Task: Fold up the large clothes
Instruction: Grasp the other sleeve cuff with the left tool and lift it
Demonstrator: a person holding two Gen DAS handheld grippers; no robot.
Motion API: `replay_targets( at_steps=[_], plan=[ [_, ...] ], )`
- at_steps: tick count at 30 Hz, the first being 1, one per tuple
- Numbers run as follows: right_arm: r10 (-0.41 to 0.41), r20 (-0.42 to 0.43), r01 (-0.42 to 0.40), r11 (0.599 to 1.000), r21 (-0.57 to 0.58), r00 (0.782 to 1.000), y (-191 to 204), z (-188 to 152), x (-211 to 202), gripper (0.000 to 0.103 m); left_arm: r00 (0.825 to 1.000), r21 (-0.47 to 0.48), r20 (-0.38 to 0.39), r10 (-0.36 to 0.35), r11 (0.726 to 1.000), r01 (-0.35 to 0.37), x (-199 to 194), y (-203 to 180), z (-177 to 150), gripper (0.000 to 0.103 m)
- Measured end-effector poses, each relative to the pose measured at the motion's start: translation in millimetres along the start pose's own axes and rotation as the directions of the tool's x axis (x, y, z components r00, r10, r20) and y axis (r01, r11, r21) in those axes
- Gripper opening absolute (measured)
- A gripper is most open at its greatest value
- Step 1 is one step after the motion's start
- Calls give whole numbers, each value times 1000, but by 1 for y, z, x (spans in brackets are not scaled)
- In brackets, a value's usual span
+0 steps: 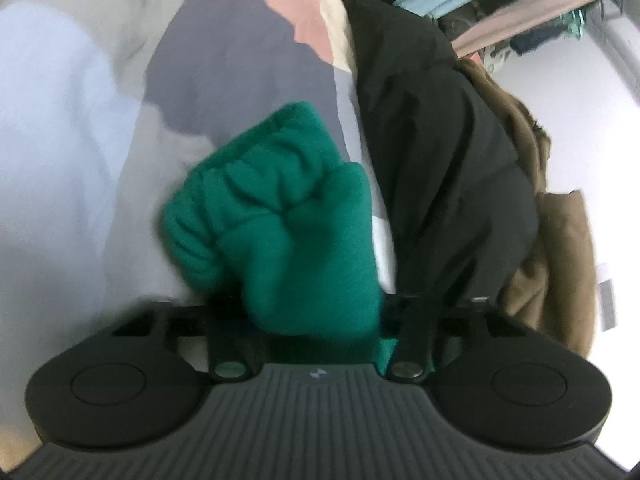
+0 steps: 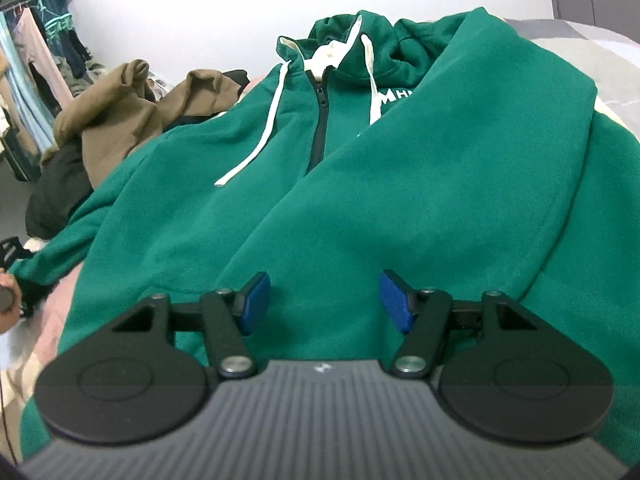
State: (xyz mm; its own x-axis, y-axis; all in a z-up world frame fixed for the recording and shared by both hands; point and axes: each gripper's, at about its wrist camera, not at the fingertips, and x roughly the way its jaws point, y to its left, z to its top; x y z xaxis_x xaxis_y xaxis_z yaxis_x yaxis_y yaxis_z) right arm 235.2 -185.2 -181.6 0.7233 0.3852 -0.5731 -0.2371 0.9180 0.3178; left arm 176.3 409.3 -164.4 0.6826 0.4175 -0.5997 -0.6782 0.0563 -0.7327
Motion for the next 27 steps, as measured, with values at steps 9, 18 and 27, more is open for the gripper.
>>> replay_targets(
  at_steps=[9, 18, 27],
  plan=[
    [0, -2, 0, 1000, 10, 1000, -3, 5, 1, 62, 976, 425, 204, -81, 905, -14, -58, -99, -16, 13],
    [-17, 50, 16, 999, 35, 999, -8, 10, -15, 63, 879, 953, 159, -449, 303, -17, -181, -225, -138, 14],
    [-30, 103, 16, 992, 127, 994, -30, 14, -41, 63, 824, 987, -160, -544, -91, 131, -254, -242, -311, 14]
  ],
)
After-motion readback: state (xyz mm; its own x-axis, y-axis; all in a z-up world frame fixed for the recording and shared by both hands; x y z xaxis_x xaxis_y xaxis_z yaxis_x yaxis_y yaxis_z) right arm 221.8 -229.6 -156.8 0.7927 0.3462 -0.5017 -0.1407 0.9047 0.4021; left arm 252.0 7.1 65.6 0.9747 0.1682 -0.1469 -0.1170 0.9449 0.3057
